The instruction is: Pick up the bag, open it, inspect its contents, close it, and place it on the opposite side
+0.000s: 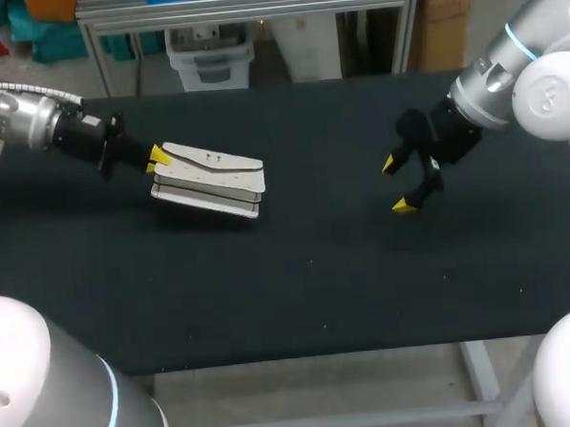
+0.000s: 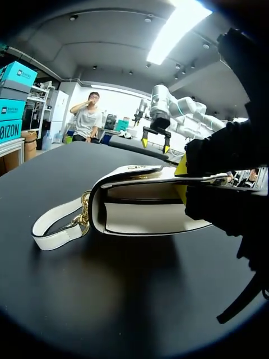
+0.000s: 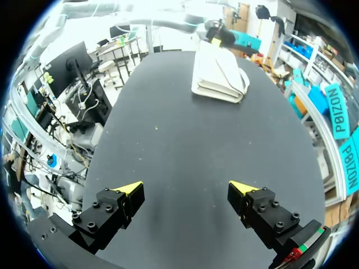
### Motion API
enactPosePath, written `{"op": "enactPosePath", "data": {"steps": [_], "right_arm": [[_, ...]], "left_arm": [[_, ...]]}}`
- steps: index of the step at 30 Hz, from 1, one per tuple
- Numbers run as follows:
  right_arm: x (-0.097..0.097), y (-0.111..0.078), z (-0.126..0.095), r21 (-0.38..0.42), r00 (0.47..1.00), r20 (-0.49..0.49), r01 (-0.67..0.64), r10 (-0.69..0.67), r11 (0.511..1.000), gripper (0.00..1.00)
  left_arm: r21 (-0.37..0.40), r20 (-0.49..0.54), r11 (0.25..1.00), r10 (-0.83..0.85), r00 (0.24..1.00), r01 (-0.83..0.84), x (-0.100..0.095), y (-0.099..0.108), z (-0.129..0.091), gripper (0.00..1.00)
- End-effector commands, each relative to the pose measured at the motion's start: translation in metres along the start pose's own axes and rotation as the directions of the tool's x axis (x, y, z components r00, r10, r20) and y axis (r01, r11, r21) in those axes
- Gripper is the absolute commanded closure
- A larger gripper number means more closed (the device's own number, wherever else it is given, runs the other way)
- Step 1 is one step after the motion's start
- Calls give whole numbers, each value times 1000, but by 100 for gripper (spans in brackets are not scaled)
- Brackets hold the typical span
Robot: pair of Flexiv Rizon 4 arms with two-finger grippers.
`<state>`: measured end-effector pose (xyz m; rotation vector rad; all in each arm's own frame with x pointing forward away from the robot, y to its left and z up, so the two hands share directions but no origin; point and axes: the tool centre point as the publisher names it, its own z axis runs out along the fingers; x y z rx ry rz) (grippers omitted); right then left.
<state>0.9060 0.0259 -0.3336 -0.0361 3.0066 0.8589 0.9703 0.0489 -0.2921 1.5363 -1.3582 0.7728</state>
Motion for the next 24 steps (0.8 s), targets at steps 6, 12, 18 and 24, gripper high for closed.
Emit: {"op": "enactPosePath", "data": {"steps": [6,12,18,24], "right_arm": [[0,0,0,-2,1000,-1,1,-1,1000,0],[0,0,0,-2,1000,-1,1,-1,1000,0],[0,0,0,-2,1000,-1,1,-1,1000,0],[0,0,0,-2,1000,-1,1,-1,1000,0]], "left_arm": [[496,9,863,103,995,-94,-4,12,38,100],[550,-2,824,165,986,-136,-6,8,66,100],[596,18,789,173,985,-150,-3,11,79,100],[515,77,842,143,987,-162,-6,22,92,100]]}}
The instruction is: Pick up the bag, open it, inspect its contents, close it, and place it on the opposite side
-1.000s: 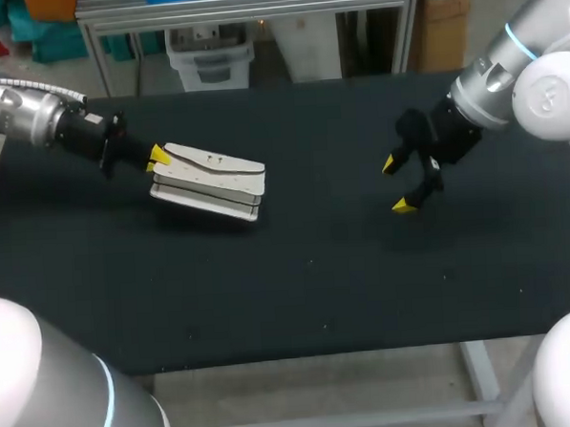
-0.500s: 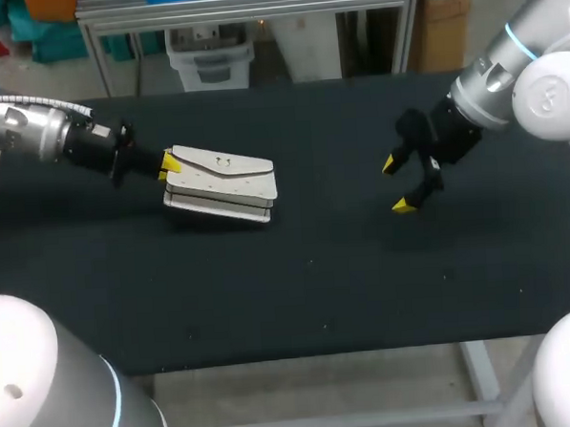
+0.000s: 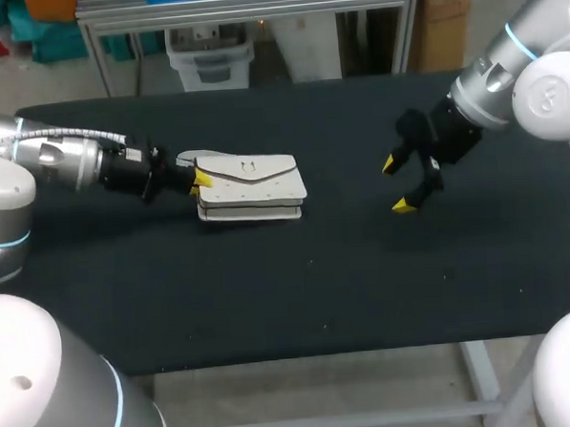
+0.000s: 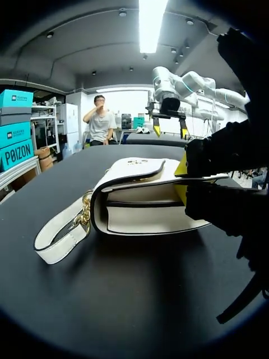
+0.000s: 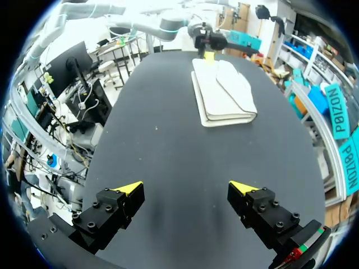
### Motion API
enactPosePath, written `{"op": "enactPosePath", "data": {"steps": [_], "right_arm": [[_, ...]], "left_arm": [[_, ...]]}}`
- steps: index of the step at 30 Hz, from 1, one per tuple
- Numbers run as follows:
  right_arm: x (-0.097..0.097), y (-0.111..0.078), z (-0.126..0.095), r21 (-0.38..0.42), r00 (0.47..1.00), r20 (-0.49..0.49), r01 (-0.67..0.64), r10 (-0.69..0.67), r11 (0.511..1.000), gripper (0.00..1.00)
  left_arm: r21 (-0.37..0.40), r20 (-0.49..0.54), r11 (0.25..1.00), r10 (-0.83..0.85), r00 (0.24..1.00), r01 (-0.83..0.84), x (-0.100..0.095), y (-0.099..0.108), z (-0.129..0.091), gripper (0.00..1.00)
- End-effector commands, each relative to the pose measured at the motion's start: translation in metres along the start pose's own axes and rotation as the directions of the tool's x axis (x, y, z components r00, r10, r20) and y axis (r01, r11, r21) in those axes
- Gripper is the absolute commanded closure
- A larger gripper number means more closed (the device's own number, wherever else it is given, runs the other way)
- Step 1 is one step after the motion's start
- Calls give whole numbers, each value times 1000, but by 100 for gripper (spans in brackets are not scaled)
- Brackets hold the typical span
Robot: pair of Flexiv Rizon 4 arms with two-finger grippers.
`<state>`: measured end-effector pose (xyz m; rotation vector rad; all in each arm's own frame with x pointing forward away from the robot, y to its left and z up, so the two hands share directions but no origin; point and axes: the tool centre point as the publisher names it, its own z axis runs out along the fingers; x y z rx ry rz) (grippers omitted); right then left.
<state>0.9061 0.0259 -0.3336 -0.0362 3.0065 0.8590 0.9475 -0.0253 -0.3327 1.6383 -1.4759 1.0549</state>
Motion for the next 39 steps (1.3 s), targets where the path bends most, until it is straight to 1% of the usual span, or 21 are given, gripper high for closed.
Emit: {"op": "enactPosePath", "data": {"steps": [1,2,4,8,12,16,18,21,28,39], "right_arm": [[0,0,0,-2,1000,-1,1,-1,1000,0],[0,0,0,-2,1000,-1,1,-1,1000,0],[0,0,0,-2,1000,-1,1,-1,1000,0],[0,0,0,-2,1000,-1,1,-1,1000,0],[0,0,0,-2,1000,-1,1,-1,1000,0],[0,0,0,-2,1000,-1,1,-1,1000,0],[0,0,0,-2,1000,-1,1,-1,1000,0],[0,0,0,-2,1000,-1,1,-1,1000,0],[0,0,0,-2,1000,-1,1,-1,1000,0],[0,0,0,-2,1000,-1,1,-1,1000,0]], "left_arm": [[288,38,958,-9,999,-2,7,13,4,100],[253,50,967,-14,999,1,7,15,6,100],[223,68,975,-1,998,-14,6,18,10,100],[110,91,994,2,996,-12,3,21,17,100],[43,97,999,6,995,-11,0,23,24,100],[-59,101,998,12,995,-6,0,26,29,100],[-98,106,995,13,994,-2,0,26,32,100],[-137,101,990,9,995,5,2,25,36,100],[-140,92,990,5,996,8,2,28,49,100],[-118,84,992,-22,996,32,1,39,57,100]]}}
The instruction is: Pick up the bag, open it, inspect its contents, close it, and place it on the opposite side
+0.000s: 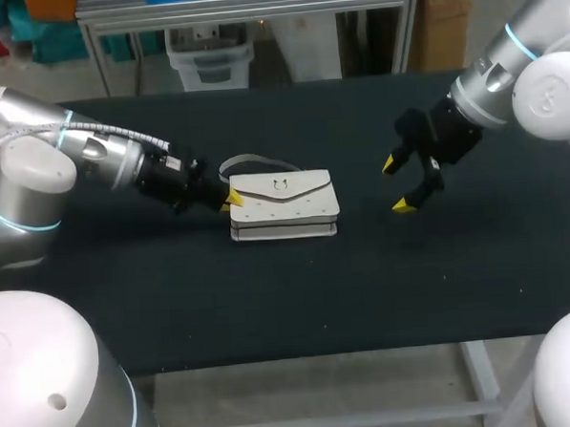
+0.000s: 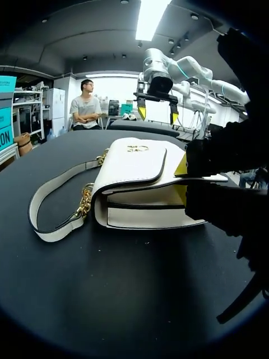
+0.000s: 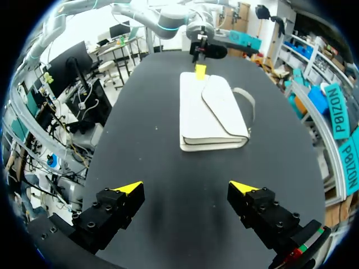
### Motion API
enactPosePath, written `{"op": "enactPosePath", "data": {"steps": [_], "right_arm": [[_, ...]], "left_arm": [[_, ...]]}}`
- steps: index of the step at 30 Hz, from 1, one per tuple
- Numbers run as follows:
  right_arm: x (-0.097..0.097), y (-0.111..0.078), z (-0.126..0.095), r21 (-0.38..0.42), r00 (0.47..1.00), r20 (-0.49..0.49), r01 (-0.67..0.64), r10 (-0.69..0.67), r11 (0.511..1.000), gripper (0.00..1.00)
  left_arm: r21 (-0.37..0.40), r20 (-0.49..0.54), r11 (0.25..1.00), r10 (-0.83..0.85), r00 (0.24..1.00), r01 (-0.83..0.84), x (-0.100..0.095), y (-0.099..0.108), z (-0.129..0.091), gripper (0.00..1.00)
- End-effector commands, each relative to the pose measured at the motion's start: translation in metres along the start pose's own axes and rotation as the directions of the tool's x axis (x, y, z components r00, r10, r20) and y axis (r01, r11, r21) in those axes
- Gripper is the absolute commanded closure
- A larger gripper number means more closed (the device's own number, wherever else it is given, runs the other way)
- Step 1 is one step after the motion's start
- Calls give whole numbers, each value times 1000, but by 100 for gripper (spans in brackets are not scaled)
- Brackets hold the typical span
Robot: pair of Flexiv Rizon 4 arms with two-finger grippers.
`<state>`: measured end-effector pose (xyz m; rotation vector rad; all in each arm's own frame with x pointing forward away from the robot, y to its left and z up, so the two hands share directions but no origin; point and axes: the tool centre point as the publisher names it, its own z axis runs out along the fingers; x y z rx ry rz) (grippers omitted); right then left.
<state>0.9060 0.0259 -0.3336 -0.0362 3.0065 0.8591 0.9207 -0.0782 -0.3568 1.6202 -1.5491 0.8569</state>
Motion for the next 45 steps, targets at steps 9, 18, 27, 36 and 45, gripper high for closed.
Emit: {"op": "enactPosePath", "data": {"steps": [9,18,27,36,45], "right_arm": [[0,0,0,-2,1000,-1,1,-1,1000,0],[0,0,0,-2,1000,-1,1,-1,1000,0],[0,0,0,-2,1000,-1,1,-1,1000,0],[0,0,0,-2,1000,-1,1,-1,1000,0],[0,0,0,-2,1000,-1,1,-1,1000,0]], "left_arm": [[28,17,1000,-12,1000,11,3,15,16,100],[6,36,1000,-2,999,1,3,9,24,100],[8,26,1000,2,1000,-3,6,6,18,0],[70,4,998,3,1000,-4,11,3,-16,0],[60,95,998,-1,995,-5,11,-4,-53,0]]}}
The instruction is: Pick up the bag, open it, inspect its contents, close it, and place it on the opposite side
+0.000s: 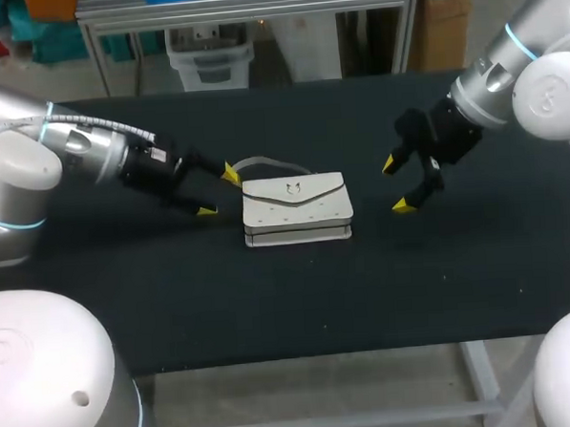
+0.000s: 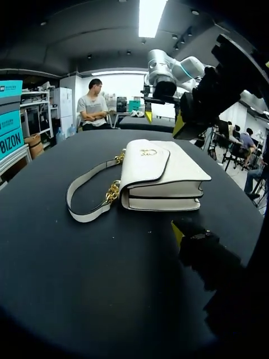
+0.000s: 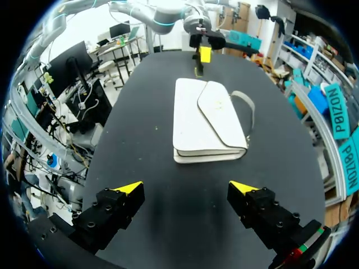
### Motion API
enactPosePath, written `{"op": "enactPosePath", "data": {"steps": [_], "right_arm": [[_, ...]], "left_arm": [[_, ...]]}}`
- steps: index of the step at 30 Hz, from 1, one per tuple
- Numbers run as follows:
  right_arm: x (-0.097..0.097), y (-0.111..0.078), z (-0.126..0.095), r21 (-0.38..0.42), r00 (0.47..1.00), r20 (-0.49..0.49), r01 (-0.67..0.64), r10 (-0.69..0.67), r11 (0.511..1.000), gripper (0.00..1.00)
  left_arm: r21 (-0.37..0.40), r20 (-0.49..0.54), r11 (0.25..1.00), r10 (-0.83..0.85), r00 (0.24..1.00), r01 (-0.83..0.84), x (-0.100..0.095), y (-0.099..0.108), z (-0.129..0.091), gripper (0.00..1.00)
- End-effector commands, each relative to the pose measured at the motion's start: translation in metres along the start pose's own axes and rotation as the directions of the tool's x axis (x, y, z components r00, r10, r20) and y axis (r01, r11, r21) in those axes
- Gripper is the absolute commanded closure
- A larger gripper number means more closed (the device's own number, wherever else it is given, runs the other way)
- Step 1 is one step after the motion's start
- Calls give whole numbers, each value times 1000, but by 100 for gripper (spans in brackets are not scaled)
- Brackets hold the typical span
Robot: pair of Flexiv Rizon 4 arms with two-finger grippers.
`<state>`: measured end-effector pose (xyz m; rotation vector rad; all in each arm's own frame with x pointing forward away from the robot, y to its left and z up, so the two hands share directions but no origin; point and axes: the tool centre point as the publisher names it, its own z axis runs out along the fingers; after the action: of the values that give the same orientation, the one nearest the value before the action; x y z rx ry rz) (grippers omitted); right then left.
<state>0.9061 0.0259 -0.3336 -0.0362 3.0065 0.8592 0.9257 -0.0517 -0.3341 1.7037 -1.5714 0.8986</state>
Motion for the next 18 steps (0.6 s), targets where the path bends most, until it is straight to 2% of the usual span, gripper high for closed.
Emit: {"op": "enactPosePath", "data": {"steps": [1,10,18], "right_arm": [[0,0,0,-1,1000,-1,1,-1,1000,0],[2,21,-19,87,993,108,39,-48,995,0],[11,35,-18,141,985,152,66,-87,988,0]], "left_arm": [[-15,55,1000,6,998,-5,4,-4,-23,0],[7,162,999,38,986,-40,2,-26,-49,0],[-24,239,995,103,965,-100,5,-39,-63,0]]}}
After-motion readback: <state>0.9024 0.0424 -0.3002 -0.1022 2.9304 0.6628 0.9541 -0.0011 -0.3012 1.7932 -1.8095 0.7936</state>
